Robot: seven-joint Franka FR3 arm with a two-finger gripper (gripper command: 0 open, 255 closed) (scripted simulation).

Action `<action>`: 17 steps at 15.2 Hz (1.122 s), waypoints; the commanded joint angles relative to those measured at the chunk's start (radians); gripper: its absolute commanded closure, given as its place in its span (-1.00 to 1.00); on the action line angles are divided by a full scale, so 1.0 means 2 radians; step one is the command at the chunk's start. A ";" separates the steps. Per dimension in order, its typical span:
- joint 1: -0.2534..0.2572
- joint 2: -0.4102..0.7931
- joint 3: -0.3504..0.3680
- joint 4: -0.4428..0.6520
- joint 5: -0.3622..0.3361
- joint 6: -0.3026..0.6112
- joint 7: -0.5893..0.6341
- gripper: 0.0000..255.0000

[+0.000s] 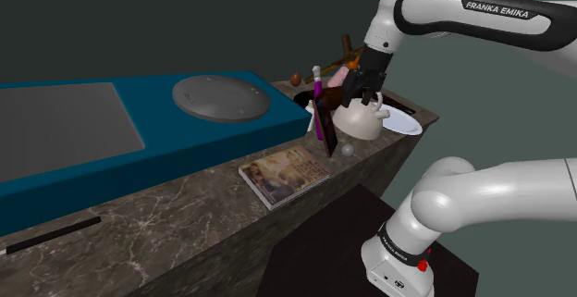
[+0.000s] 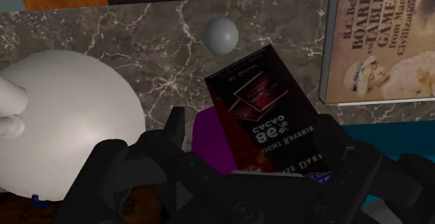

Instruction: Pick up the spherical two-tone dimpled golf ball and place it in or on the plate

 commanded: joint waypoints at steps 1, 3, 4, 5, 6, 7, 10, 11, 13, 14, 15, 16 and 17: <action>0.000 0.000 0.000 0.000 0.000 0.000 0.000 -1.00; -0.018 0.001 0.018 -0.030 -0.002 0.015 0.052 -1.00; -0.027 0.002 0.027 -0.044 -0.002 0.022 0.078 -1.00; -0.036 0.004 0.036 -0.058 -0.002 0.030 0.105 -1.00; -0.045 0.006 0.045 -0.071 -0.002 0.037 0.131 -1.00; -0.053 0.008 0.054 -0.084 -0.001 0.043 0.157 -1.00; -0.075 0.018 0.078 -0.119 0.002 0.062 0.229 -1.00; -0.075 0.017 0.079 -0.126 0.002 0.069 0.229 -1.00; -0.076 0.017 0.078 -0.139 0.002 0.082 0.229 -1.00; -0.076 0.017 0.078 -0.146 0.002 0.089 0.229 -1.00; -0.076 0.018 0.078 -0.152 0.002 0.096 0.229 -1.00; -0.076 0.018 0.078 -0.159 0.002 0.103 0.229 -1.00; -0.076 0.019 0.078 -0.165 0.002 0.110 0.229 -1.00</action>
